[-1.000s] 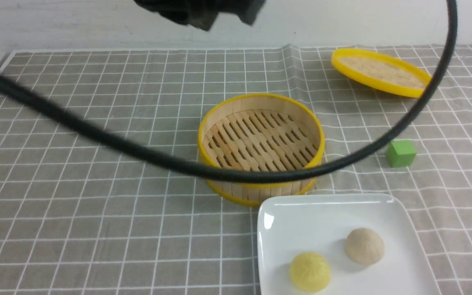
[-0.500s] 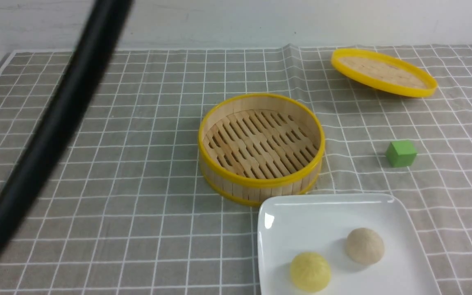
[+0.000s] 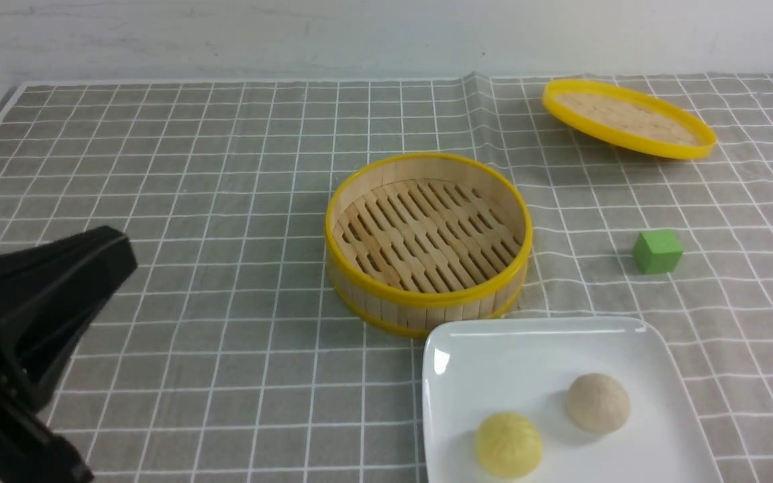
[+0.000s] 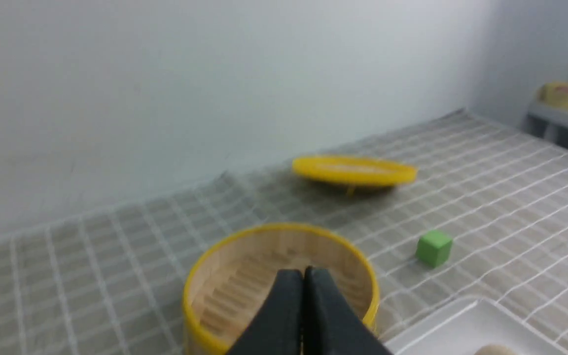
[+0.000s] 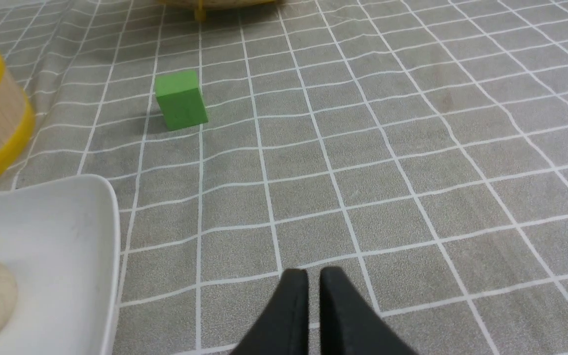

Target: Put the steamed buns into the plate on the grey tablecloth.

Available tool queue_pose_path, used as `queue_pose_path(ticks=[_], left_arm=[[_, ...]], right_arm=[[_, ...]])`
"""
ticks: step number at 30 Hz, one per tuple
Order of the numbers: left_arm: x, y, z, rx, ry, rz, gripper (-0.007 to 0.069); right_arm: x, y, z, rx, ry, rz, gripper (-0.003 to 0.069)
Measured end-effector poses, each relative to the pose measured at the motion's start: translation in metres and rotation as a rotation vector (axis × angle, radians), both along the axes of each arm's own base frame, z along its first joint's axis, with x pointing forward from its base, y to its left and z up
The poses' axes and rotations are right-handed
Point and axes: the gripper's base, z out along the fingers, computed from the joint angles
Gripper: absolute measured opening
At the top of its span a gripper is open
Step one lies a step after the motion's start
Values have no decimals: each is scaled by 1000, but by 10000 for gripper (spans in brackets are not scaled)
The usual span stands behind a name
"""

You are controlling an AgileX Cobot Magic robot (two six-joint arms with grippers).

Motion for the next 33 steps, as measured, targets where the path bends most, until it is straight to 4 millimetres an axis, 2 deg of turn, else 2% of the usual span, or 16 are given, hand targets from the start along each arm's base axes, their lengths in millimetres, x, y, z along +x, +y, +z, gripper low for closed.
queue_pose_path(ticks=[3, 6, 9, 10, 11, 14, 19, 23, 30, 33], left_arm=[[-6, -10, -18, 40, -115, -113, 31], [-7, -13, -37, 115, -135, -143, 34], [-4, -12, -54, 164, -84, -123, 36], [-4, -12, -54, 164, -84, -123, 36], [-2, -9, -63, 174, -28, -95, 37], [1, -5, -73, 180, 65, -33, 39], [5, 2, -82, 152, 209, 56, 46], [4, 11, -93, 217, 314, 132, 52], [-7, 23, -89, 213, 264, 137, 54], [-10, 34, -87, 176, 242, 234, 55]], right_arm=[[0, 0, 0, 0, 0, 0, 66], [0, 0, 0, 0, 0, 0, 71], [0, 0, 0, 0, 0, 0, 76], [0, 0, 0, 0, 0, 0, 77], [0, 0, 0, 0, 0, 0, 79], [0, 0, 0, 0, 0, 0, 83], [0, 0, 0, 0, 0, 0, 90], [0, 0, 0, 0, 1, 0, 95], [0, 0, 0, 0, 1, 0, 101], [0, 0, 0, 0, 1, 0, 105]])
